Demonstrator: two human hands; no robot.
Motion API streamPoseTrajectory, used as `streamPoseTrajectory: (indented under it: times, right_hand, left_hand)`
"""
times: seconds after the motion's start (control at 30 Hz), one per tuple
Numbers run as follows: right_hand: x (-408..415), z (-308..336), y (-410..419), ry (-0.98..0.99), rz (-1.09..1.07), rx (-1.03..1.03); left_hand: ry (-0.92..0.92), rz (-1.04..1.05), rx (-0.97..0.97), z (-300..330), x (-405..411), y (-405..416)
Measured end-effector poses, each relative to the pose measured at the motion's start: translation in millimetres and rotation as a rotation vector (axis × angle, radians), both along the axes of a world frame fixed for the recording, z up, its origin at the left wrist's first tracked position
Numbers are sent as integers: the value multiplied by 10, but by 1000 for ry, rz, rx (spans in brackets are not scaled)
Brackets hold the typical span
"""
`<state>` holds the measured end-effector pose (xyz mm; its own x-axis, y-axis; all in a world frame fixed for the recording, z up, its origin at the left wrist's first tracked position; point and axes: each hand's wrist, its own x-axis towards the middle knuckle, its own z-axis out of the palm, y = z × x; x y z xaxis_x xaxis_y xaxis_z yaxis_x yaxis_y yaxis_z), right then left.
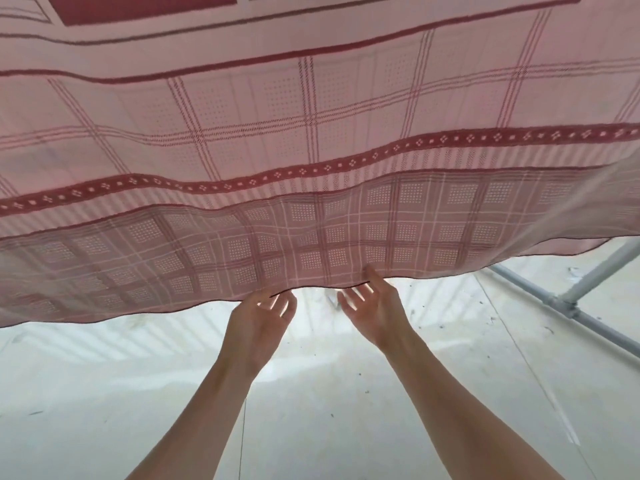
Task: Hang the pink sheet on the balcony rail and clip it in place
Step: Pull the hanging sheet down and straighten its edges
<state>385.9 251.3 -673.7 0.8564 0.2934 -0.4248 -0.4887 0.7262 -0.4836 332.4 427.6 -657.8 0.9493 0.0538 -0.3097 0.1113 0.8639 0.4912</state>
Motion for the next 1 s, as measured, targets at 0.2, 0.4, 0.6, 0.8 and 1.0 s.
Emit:
streamPoseTrajectory:
  times: [0.2,0.4,0.6,0.8,1.0]
  right_hand:
    - [33,-108,195,-141,186,-153]
    - [109,223,404,-121,69,-78]
    - [170,453,479,-123,36,30]
    - [174,521,495,-89,24,105]
    - [142,510,483,-98,32,140]
  left_hand:
    - [-169,4,157,-404,91,-23]
    - [-67,97,215,-428,229,-123]
    - [-5,147,217,-321,483,-174]
    - [60,231,218,-334,557,-206]
    - [111,309,287,-226,586,-136]
